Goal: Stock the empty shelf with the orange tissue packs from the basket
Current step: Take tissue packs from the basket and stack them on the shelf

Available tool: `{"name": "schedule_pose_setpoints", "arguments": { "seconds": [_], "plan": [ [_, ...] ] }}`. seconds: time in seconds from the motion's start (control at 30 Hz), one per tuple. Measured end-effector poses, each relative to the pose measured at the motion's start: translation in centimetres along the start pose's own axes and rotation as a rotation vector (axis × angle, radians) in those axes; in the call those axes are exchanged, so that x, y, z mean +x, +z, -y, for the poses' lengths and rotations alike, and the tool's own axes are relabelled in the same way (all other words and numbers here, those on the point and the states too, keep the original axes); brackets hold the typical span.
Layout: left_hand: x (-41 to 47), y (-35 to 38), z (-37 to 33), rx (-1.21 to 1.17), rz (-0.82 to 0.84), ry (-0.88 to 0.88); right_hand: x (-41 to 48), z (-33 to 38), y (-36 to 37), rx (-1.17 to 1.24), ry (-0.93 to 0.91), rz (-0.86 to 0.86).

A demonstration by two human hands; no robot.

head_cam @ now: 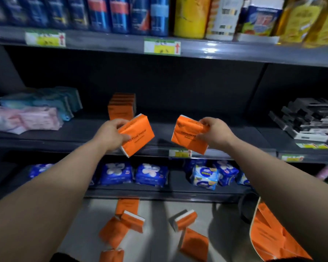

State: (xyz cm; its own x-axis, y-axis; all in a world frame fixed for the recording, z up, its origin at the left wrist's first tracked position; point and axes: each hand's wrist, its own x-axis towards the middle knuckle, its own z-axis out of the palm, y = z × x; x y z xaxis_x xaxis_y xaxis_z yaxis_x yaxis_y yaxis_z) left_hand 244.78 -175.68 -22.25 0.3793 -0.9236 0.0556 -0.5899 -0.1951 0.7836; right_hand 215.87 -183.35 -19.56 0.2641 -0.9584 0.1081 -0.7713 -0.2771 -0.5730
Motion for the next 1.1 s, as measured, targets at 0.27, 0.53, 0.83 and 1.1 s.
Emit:
{"name": "schedule_pose_setpoints", "arguments": {
  "seconds": [0.27,0.53,0.83,1.1],
  "plan": [
    [7.2,-2.9,4.3,0.124,-0.113,-0.087,7.7,3.0,4.8,0.080,-0.049,0.004],
    [15.1,-2.7,6.9,0.149,-0.051,0.003,14.5,3.5,8.9,0.059,-0.091,0.027],
    [21.1,-1.8,9.4,0.217,-0.071,0.018,18.7,4.4,11.7,0.099,-0.141,0.032],
    [23.1,-1.3,10.0,0.358,-0.122,0.093,19.8,3.7,12.3,0.123,-0.173,0.075]
  ]
}}
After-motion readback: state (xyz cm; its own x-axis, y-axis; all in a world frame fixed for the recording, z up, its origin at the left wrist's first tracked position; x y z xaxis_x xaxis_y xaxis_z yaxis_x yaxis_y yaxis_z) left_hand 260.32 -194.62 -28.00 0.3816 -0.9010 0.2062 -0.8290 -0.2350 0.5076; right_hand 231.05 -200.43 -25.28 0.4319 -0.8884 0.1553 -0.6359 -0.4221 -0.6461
